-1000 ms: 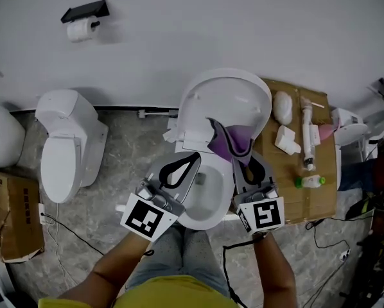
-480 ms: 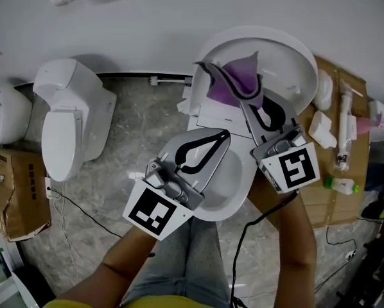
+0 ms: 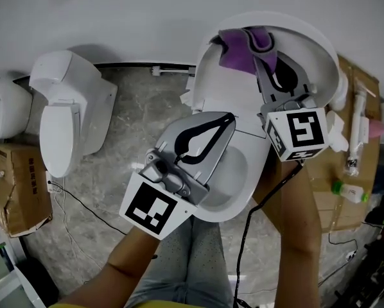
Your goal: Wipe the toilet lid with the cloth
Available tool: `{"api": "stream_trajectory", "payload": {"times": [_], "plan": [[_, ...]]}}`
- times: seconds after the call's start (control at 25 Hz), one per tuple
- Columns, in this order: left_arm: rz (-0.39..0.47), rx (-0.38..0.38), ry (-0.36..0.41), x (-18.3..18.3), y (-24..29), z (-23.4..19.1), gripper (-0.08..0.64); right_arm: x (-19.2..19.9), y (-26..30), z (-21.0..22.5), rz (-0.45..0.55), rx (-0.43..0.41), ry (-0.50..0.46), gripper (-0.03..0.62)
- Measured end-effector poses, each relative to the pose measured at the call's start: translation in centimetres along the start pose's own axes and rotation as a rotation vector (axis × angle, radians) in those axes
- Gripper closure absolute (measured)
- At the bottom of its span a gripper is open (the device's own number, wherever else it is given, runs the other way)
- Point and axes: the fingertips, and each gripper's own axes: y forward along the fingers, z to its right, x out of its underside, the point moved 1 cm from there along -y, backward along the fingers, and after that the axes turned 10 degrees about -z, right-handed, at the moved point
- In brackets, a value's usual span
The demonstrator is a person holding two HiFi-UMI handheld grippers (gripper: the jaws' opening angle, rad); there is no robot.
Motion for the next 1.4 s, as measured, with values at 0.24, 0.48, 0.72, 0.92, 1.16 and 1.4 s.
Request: {"api": "stream_trajectory", "payload": {"times": [0.24,0.48,0.72,0.92,1.16,1.4], "plan": [[-0.009,-0.016,-0.025,0.6,1.2,-0.1,0.561,1.1,1.2,2.5,-0.042,0.177,0.124,0.551],[-0.013,-0.02,-0.049,1.2,2.1,0.2,0.56,2.2,-0.4,5.2,-0.057,0.328,0.171,0.551],[-0.016,-0.02,-0.056,1.5,2.4,0.0,0.561,6.6,-6.8,11.6,-0.097,0.591,0.338,0.551],[-0.013,-0.03,-0.064,1.7,2.4,-0.2,0.56,8.5,-8.9,12.7,-0.15,0.726,0.326,0.551],[-0.012,-0.036,-0.07,2.0,1.6,-0.2,0.56,7.2,-8.8,10.2,-0.054,0.666,0.276,0.551],[-0.024,-0.023,-0.083,2.6,0.8,0.8,0.56,4.6,-6.4,0.2,0.057,0.367,0.136,0.551]]}}
